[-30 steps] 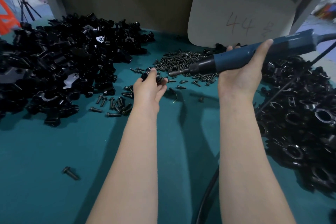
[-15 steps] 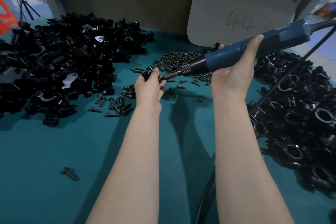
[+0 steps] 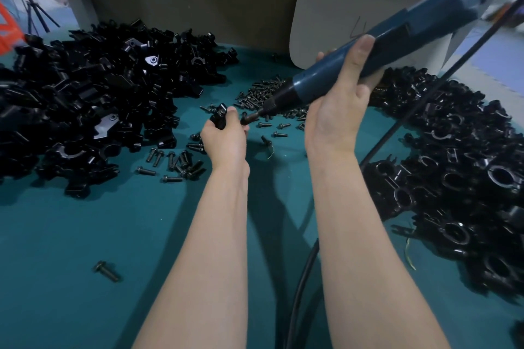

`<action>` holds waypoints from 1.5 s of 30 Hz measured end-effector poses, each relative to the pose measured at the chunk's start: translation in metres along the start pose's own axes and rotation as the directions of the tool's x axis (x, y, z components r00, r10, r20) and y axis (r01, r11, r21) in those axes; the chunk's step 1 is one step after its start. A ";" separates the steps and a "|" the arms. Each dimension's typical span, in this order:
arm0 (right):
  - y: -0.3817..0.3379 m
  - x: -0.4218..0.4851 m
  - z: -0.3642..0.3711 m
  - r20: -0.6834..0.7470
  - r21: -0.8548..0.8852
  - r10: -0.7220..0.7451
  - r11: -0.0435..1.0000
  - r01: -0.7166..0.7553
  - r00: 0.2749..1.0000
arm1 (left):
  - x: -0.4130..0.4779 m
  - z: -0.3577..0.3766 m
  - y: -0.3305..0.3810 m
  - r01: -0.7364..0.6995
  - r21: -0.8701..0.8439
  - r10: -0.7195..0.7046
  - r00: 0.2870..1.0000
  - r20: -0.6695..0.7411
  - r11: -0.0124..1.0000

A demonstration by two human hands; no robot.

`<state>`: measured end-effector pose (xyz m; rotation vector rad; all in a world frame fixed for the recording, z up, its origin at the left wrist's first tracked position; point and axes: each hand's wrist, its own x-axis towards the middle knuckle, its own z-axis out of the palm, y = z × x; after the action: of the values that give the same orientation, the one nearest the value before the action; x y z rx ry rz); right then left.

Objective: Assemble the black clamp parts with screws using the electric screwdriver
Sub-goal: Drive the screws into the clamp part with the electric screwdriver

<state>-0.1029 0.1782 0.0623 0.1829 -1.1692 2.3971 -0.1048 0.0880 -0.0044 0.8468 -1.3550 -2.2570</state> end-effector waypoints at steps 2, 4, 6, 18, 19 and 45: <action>0.000 -0.001 -0.001 -0.016 0.000 0.004 1.000 -0.004 1.000 | 0.000 0.001 0.000 0.001 -0.039 -0.001 1.000 0.000 0.999; 0.000 0.000 -0.003 -0.028 -0.011 -0.005 1.000 0.005 1.000 | 0.000 0.002 0.000 0.009 -0.073 -0.009 1.000 0.006 0.997; -0.001 0.001 -0.002 -0.033 -0.017 -0.014 1.000 0.013 0.999 | 0.000 0.003 -0.001 0.007 -0.087 -0.007 1.000 0.005 0.996; -0.002 -0.005 0.009 0.004 -0.002 -0.017 1.000 0.017 1.000 | 0.003 0.004 -0.002 -0.014 -0.134 0.015 1.000 0.001 0.991; -0.002 -0.006 0.009 0.003 -0.004 -0.014 1.000 0.014 1.000 | 0.003 0.004 -0.002 -0.018 -0.132 0.018 1.000 0.000 0.991; -0.008 -0.004 0.002 0.117 0.027 -0.035 0.999 0.032 0.993 | 0.003 0.003 0.001 -0.054 0.016 0.051 0.990 0.132 0.998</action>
<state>-0.0956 0.1790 0.0681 0.3528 -1.1785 2.4006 -0.1092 0.0876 -0.0033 0.6710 -1.4417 -2.2970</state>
